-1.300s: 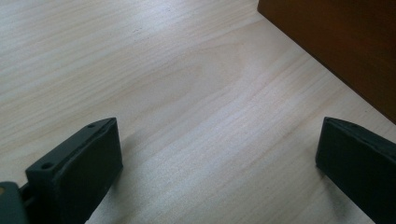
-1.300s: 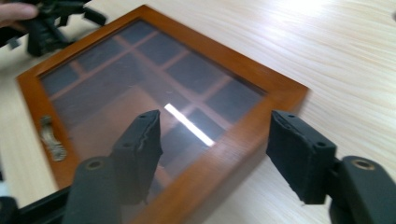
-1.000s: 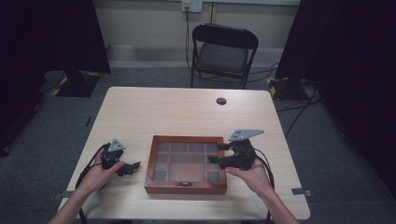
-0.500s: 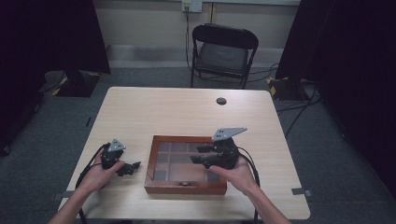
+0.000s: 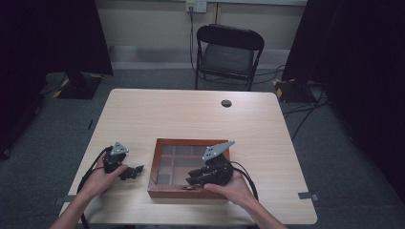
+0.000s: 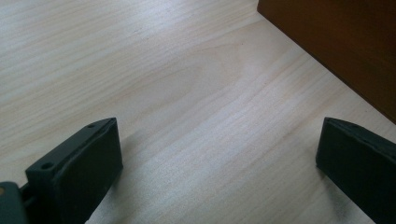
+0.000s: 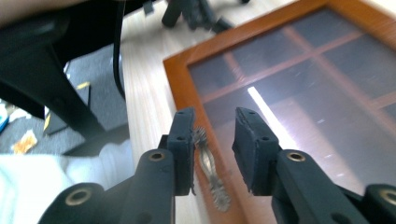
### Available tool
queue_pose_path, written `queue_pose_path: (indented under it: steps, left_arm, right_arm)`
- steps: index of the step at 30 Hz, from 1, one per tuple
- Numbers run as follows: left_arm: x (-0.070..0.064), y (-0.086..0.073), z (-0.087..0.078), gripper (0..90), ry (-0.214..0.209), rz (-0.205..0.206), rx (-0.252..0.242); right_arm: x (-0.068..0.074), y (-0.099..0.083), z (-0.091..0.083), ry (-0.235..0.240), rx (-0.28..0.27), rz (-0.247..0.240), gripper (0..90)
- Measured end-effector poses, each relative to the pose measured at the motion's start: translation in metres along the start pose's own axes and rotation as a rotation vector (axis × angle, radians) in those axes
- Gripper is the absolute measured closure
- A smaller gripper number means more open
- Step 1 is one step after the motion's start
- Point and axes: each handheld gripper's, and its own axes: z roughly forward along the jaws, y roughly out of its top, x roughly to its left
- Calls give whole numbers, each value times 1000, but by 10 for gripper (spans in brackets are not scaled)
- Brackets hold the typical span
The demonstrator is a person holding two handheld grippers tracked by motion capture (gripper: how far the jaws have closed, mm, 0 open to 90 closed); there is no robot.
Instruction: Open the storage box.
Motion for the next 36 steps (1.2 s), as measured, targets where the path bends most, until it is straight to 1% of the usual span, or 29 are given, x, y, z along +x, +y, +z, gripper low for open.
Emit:
queue_pose_path:
  steps: [2,4,5,7,9,13,15,16,18,19,21,22,25,26,31,33,36]
  left_arm:
    - [0,0,0,0,0,0,0]
    - [0,0,0,0,0,0,0]
    - [0,0,0,0,0,0,0]
    - [0,0,0,0,0,0,0]
    - [0,0,0,0,0,0,0]
    - [0,0,0,0,0,0,0]
    - [0,0,0,0,1,0,0]
    - [0,0,0,0,1,0,0]
    - [0,0,0,0,1,0,0]
    - [0,0,0,0,1,0,1]
    - [0,0,0,0,1,0,0]
    - [0,0,0,0,0,0,0]
    - [0,0,0,0,1,1,1]
    - [0,0,0,0,1,0,0]
    - [0,0,0,0,1,1,0]
    - [0,0,0,0,1,0,0]
    - [0,0,0,0,1,0,0]
  right_arm:
    - [2,-2,4,13,12,-5,741]
    - [2,-4,9,11,36,-15,772]
    - [2,-5,11,8,47,-26,781]
    - [2,-7,13,18,61,-30,790]
    - [2,-8,15,18,74,-36,806]
    - [2,-8,14,1,73,-51,797]
    - [2,-8,14,9,72,-52,791]
    - [3,-10,16,5,82,-63,787]
    - [4,-10,17,4,91,-60,789]
    - [4,-10,18,0,94,-73,793]
    - [4,-10,18,-3,91,-75,794]
    - [4,-11,21,-9,98,-79,800]
    - [5,-12,21,-10,94,-82,808]
    - [6,-12,22,-13,93,-97,816]
    - [7,-12,22,-20,89,-102,822]
    - [8,-12,22,-29,88,-91,824]
    - [7,-11,23,-21,91,-95,826]
